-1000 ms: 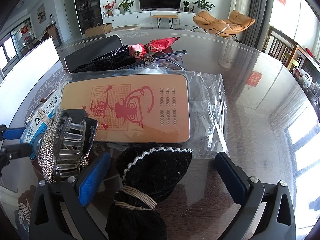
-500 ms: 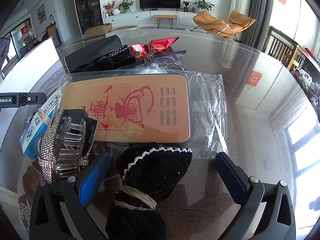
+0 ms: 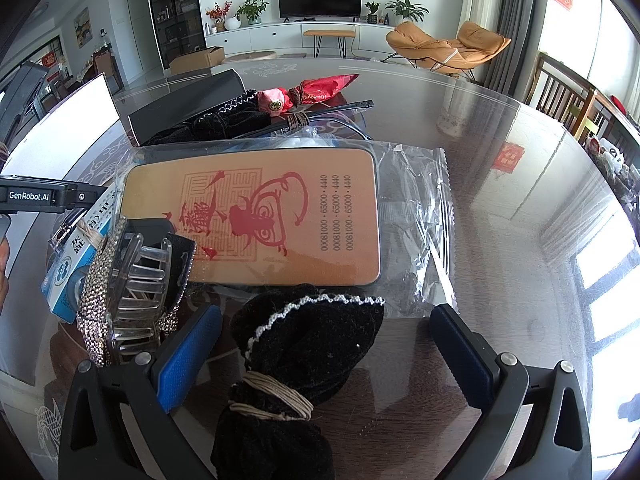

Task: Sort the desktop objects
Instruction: 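Lower the left tool onto the gold-and-blue cream tube and close on it, then close the right tool on the blue-and-white toe-nail cream box while the left tool holds the tube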

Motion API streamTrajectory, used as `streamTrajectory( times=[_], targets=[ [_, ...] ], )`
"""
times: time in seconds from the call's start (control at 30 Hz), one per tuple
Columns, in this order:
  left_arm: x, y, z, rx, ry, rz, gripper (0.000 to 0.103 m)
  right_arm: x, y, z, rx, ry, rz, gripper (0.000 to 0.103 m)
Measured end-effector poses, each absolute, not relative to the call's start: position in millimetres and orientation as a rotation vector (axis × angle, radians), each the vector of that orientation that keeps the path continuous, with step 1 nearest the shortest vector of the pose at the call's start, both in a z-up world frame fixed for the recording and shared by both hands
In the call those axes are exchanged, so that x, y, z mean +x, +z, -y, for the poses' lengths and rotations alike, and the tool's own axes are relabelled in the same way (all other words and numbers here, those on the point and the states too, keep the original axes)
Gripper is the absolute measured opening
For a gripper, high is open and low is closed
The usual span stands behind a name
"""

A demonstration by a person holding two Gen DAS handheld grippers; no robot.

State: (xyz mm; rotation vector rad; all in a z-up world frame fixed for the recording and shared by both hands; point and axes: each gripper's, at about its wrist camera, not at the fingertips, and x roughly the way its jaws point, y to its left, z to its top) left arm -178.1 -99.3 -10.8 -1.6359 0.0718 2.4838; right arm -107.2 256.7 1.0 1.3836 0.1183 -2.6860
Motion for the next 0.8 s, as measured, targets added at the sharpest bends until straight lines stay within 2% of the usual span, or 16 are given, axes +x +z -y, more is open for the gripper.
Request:
streamTrajectory(
  times=[0.03, 0.07, 0.23, 0.4, 0.6, 0.63, 0.67, 0.7, 0.77, 0.8],
  targets=[
    [-176, -10, 98, -1.632, 2.497, -0.112, 0.045, -107, 1, -257, 1.384, -2.686, -0.118, 0.103],
    [-176, -8, 96, -1.628, 2.508, -0.148, 0.029, -107, 1, -256, 1.384, -2.686, -0.118, 0.103],
    [-150, -4, 114, -1.62, 2.559, -0.062, 0.028, -107, 1, -257, 1.384, -2.686, -0.118, 0.103],
    [-82, -5, 147, -1.625, 2.649, 0.101, 0.028, -107, 1, -257, 1.383, -2.687, -0.119, 0.103],
    [-44, -8, 165, -1.533, 2.693, 0.085, 0.03, -110, 1, -258, 1.372, -2.636, -0.158, 0.103],
    [-43, -7, 164, -1.525, 2.686, 0.077, 0.031, -111, -1, -259, 1.382, -2.623, -0.163, 0.103],
    [-48, -7, 163, -1.518, 2.679, 0.071, 0.037, -112, 0, -266, 1.398, -2.626, -0.163, 0.103],
    [-49, -6, 163, -1.514, 2.678, 0.06, 0.049, -112, 3, -272, 1.402, -2.646, -0.165, 0.103],
    [-56, -9, 160, -1.514, 2.694, 0.016, 0.068, -103, 15, -284, 1.362, -2.704, -0.168, 0.103],
    [-56, -11, 158, -1.5, 2.709, -0.012, 0.07, -97, 24, -291, 1.333, -2.732, -0.149, 0.103]
  ],
)
